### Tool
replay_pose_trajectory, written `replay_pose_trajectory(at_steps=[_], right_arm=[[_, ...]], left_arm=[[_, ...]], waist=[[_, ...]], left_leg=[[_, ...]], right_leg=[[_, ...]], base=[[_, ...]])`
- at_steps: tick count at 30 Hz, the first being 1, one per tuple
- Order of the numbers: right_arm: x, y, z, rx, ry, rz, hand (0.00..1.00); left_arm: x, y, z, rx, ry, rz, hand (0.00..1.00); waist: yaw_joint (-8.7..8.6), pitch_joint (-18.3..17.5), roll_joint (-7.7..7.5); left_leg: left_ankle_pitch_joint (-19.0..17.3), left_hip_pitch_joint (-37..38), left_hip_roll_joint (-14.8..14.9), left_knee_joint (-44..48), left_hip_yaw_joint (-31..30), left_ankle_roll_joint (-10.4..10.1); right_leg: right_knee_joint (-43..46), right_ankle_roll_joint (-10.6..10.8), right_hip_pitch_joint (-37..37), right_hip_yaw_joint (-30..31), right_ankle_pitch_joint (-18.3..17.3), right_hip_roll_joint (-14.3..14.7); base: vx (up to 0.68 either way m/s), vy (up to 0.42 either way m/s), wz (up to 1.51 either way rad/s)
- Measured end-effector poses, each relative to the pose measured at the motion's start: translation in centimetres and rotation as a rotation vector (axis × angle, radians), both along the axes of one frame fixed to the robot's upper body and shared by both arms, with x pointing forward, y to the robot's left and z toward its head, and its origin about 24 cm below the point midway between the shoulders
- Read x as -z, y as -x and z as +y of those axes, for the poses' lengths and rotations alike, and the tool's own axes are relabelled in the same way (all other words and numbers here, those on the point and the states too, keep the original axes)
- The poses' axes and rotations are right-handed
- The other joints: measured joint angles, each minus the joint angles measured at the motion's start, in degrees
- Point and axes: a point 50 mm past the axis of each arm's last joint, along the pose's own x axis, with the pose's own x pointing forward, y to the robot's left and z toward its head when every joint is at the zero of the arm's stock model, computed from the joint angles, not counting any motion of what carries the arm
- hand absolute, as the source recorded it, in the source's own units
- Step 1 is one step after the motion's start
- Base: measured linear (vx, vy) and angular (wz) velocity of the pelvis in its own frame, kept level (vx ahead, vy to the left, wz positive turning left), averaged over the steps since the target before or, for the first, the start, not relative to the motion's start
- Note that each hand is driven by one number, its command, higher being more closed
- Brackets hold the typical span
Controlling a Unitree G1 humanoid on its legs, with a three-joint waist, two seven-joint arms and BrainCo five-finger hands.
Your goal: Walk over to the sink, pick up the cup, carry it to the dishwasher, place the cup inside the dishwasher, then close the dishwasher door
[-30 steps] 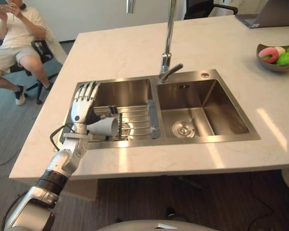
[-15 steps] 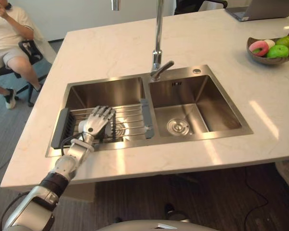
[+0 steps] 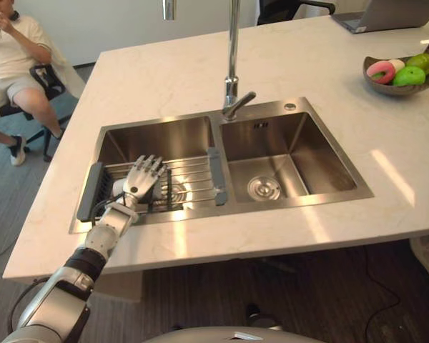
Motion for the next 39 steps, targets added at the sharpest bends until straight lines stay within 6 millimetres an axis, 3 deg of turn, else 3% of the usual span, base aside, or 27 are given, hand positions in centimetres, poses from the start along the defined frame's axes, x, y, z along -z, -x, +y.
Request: replay_pose_trajectory(at_steps=[14,27,28,39], right_arm=[[0.0,-0.5,-0.2,-0.062,0.003,0.03,0.0],[-0.1,-1.0,-0.4,-0.08,0.016,0.031,0.0],[-0.1,-1.0,-0.4,-0.08,0.017,0.03,0.0],[-0.1,-1.0,-0.4,-0.077,0.021,0.028,0.0]], left_arm=[[0.8,-0.8,1.7,-0.206,0.334,0.301,0.0],[0.9,-0.9,1.4,-0.199,0.468,0.435,0.0],[0.9,-0.9,1.3,-0.196,0.473,0.444,1.0],[0.7,-0.8,0.2,-0.139,0.461,0.565,1.0]], waist=[[-0.03,-0.1,-0.02],[-0.37,-0.2,-0.08],[-0.39,-0.2,-0.1],[-0.74,-1.1,0.08]], left_leg=[[0.0,0.0,-0.1,0.0,0.0,0.3],[-0.2,0.0,-1.0,0.0,-0.1,0.7],[-0.2,0.0,-1.0,0.0,-0.1,0.7],[-0.2,0.0,-1.0,0.0,-0.2,0.7]], right_leg=[[0.0,0.0,0.0,0.0,-0.1,-0.1],[0.0,0.3,0.0,-0.3,-0.3,-1.0],[0.0,0.4,0.0,-0.3,-0.3,-1.0],[0.0,0.6,0.1,-0.7,-0.5,-1.1]], base=[[0.0,0.0,0.0],[0.0,0.0,0.0],[0.0,0.0,0.0],[0.0,0.0,0.0]])
